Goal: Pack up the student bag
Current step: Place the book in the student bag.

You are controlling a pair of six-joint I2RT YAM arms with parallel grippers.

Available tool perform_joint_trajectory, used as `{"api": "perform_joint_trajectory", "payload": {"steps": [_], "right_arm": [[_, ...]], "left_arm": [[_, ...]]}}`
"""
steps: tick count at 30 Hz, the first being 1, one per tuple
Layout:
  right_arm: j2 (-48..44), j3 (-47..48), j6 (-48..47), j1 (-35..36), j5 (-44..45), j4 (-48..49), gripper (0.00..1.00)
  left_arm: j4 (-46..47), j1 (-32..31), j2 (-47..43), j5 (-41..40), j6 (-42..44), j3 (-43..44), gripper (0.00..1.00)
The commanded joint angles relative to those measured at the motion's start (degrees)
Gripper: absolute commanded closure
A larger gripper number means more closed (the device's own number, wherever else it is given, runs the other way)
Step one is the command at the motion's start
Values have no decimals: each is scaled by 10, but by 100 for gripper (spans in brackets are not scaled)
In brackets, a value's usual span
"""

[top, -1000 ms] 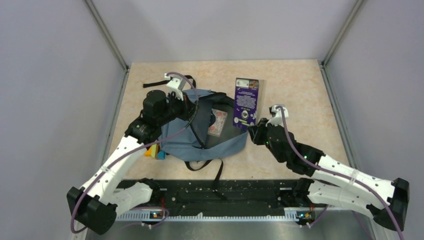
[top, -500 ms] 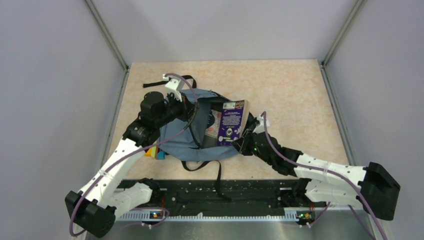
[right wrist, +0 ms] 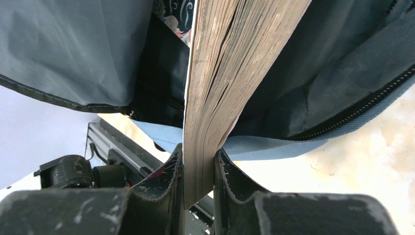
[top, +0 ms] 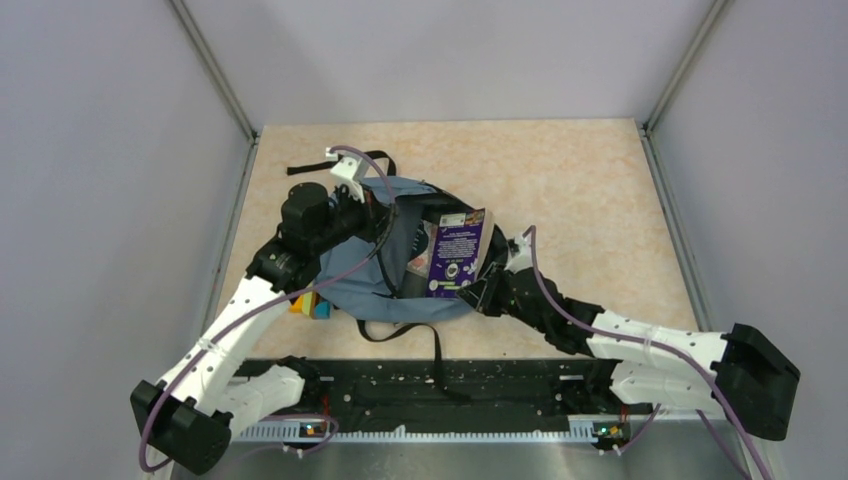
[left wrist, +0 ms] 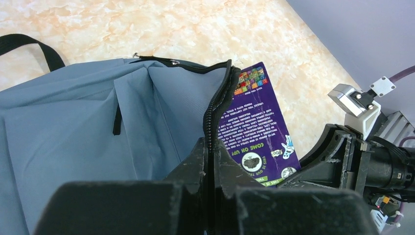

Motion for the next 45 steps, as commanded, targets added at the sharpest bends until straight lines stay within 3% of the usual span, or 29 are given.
{"api": "perform_joint_trajectory", "payload": {"steps": [1, 16, 24, 37, 39, 45], "right_arm": [[8, 24, 9, -3, -17, 97, 100], [121, 82, 25, -57, -59, 170, 100], [257, 127, 25, -50, -102, 213, 100], [417, 247, -42, -10, -33, 238, 100], [414, 248, -56, -8, -20, 236, 96], [359, 216, -105, -8, 3, 229, 58]], "left_arm": [[71, 0, -2, 24, 3, 17, 100], [74, 0, -10, 61, 18, 6, 100], [76, 0, -1, 76, 15, 5, 100], [76, -1, 7, 82, 13, 3, 100], [75, 0, 6, 79, 14, 4, 100], [70, -1, 3, 67, 15, 4, 100]]}}
